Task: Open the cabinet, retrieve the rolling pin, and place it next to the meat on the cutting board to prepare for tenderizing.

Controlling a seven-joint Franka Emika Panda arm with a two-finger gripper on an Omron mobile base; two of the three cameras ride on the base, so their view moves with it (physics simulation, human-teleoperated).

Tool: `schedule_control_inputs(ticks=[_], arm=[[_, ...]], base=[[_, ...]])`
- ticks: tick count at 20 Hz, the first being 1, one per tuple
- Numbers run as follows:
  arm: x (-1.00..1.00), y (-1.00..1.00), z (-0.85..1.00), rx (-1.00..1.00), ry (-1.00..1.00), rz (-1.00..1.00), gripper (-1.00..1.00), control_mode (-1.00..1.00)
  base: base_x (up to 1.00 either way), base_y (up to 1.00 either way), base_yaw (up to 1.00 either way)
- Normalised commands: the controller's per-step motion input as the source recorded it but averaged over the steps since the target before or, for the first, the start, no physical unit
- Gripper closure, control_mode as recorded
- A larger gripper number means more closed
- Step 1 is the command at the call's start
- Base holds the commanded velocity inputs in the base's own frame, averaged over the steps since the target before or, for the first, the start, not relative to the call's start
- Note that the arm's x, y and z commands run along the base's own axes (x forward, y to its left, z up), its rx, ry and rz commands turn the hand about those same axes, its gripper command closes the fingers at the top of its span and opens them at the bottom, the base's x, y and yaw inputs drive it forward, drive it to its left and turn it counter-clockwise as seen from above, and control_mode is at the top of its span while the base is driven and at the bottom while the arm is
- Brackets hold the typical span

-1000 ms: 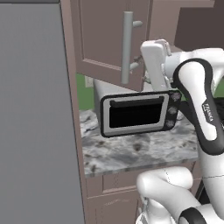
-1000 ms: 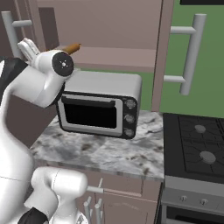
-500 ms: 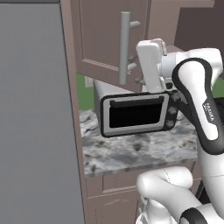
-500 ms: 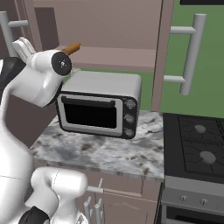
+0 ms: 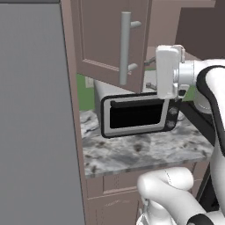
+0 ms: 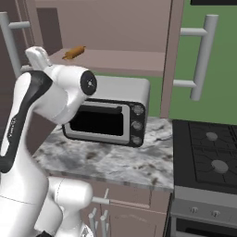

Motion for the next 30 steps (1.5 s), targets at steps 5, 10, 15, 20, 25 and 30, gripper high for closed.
schedule_control_inputs(ticks=[5,10,15,20,25,30], arm=[[-0.08,-0.42,0.0,0.11,-0.02,0.05,-1.0,-1.0],[0.05,-0.21,0.0,0.1,0.0,0.04,-1.0,-1.0],[0.35,0.0,0.0,0.1,0.0,0.07,-1.0,-1.0],[0.53,0.0,0.0,0.09,0.0,0.09,-1.0,-1.0],[0.37,0.06,0.0,0.04,0.0,0.07,-1.0,-1.0],[0.0,0.55,0.0,0.0,0.04,0.02,-1.0,-1.0]], base=[[0.0,0.0,0.0],[0.0,0.0,0.0],[0.0,0.0,0.0],[0.0,0.0,0.0],[0.0,0.0,0.0],[0.0,0.0,0.0]])
